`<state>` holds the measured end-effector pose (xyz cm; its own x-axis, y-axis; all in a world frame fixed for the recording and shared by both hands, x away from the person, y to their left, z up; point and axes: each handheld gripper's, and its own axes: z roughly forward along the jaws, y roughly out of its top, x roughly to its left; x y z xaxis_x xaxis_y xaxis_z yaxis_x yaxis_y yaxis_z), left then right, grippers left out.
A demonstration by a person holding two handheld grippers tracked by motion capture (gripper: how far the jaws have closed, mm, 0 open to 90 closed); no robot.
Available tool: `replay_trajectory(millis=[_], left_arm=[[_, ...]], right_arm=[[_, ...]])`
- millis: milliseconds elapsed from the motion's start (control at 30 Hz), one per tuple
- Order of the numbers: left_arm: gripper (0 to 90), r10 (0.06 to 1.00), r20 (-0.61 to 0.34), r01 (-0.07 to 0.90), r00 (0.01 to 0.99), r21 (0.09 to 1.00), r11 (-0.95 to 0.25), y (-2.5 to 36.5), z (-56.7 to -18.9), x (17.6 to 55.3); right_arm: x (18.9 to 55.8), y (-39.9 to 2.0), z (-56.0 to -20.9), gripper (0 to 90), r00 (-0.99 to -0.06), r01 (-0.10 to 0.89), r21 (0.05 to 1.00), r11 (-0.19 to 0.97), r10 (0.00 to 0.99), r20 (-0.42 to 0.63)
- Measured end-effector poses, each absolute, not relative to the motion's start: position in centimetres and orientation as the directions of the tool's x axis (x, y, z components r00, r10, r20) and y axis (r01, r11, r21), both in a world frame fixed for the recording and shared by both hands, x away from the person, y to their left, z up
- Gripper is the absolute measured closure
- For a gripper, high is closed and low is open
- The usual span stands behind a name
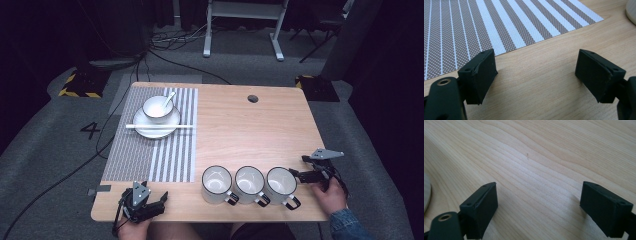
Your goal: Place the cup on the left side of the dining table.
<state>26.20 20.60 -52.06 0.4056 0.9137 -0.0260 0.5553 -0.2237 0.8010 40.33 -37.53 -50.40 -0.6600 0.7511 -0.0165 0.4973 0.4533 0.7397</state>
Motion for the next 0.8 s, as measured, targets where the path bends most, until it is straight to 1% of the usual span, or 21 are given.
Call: replay_trajectory(millis=[500,567,700,800], left_arm=[[15.4,0.917,-0.031,0.564,0.398,0.797,-0.218,20.7,-52.0,26.2],[15.5,0.923,-0.019,0.567,0.384,0.794,-0.220,20.7,-52.0,26.2],[14.9,0.944,-0.047,0.600,0.326,0.782,-0.168,20.4,-51.7,26.3],[12.9,0.945,-0.063,0.602,0.320,0.784,-0.152,20.0,-50.9,26.3]], right_arm=[[40.3,-37.5,-50.4,14.5,-0.659,0.498,0.740,0.452,0.752,-0.015],[40.3,-37.5,-50.4,14.5,-0.659,0.499,0.740,0.452,0.752,-0.015],[40.3,-37.5,-50.4,14.5,-0.659,0.498,0.740,0.452,0.752,-0.015],[40.3,-37.6,-50.4,14.5,-0.660,0.496,0.739,0.457,0.751,-0.021]])
